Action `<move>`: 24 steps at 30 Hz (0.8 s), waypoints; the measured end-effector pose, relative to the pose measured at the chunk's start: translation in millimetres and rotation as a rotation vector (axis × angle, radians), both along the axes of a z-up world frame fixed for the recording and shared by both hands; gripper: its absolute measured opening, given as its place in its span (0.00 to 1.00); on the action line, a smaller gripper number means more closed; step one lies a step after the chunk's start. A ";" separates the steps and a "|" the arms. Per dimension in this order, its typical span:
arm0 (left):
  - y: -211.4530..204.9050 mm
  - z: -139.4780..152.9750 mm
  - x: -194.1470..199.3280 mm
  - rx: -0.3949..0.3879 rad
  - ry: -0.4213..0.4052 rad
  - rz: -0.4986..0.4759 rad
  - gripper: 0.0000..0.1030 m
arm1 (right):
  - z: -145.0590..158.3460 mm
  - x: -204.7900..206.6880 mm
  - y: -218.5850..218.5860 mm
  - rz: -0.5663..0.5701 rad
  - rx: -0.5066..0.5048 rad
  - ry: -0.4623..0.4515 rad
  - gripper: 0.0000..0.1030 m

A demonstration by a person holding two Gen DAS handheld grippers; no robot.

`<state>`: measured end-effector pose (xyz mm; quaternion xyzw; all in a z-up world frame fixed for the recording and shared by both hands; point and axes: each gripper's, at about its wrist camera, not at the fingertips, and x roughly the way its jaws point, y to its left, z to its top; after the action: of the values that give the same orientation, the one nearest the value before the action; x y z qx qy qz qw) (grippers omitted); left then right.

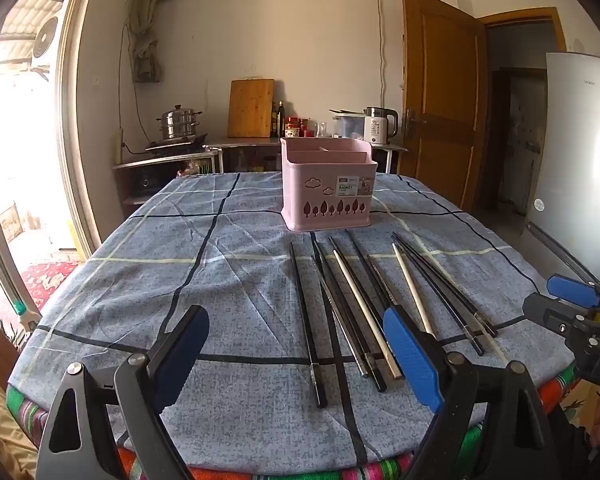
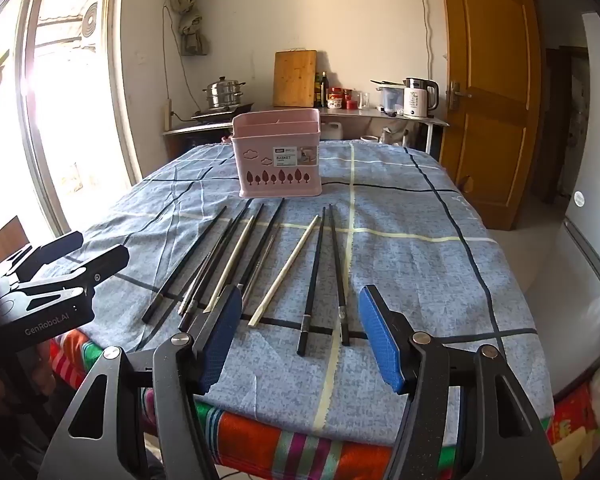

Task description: Organize utensils

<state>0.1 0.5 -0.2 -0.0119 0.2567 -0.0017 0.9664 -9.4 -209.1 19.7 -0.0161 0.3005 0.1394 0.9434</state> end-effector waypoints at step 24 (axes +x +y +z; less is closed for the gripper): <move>-1.3 0.2 -2.9 0.000 0.005 -0.014 0.87 | 1.1 -1.1 -0.3 0.000 -0.010 -0.002 0.60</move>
<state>-2.8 -0.8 -0.1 -0.0100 0.2594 -0.0085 0.9657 -10.5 -209.4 20.8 -0.0209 0.3002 0.1379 0.9436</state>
